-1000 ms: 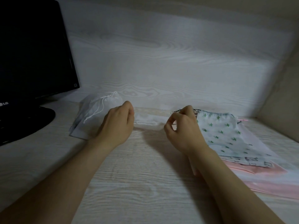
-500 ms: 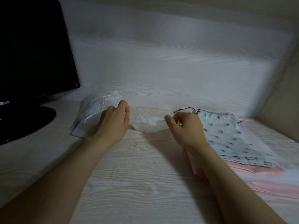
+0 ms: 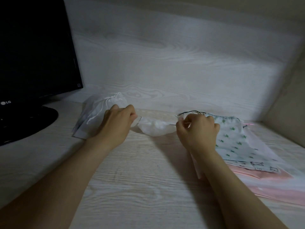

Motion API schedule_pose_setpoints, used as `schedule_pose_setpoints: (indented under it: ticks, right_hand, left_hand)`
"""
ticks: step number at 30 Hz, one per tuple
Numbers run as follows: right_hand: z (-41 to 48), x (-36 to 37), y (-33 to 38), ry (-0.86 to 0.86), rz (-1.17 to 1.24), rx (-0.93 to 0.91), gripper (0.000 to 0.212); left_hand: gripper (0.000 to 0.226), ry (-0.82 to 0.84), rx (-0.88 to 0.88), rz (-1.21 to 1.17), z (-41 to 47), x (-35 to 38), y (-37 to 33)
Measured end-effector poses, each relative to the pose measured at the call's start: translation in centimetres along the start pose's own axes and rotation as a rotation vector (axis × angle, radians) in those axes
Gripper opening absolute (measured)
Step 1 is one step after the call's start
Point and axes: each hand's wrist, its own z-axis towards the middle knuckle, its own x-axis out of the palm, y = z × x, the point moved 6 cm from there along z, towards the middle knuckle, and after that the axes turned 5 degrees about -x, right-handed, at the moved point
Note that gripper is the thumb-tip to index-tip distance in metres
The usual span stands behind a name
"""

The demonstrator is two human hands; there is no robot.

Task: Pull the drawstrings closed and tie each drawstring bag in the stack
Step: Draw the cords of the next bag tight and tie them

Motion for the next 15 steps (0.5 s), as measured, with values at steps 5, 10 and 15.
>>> schedule_pose_setpoints:
  ticks: [5, 10, 15]
  right_hand:
    - [-0.5, 0.3, 1.0, 0.152, 0.139, -0.06, 0.036]
    - [-0.6, 0.9, 1.3, 0.229, 0.085, -0.202, 0.012]
    - [-0.8, 1.5, 1.2, 0.286, 0.038, -0.199, 0.008]
  left_hand:
    - [0.026, 0.096, 0.009, -0.001, -0.5, 0.5, -0.1]
    - [0.019, 0.059, 0.102, -0.044, -0.4, 1.1, 0.0]
    - [0.016, -0.027, 0.155, 0.052, -0.5, 0.4, -1.0]
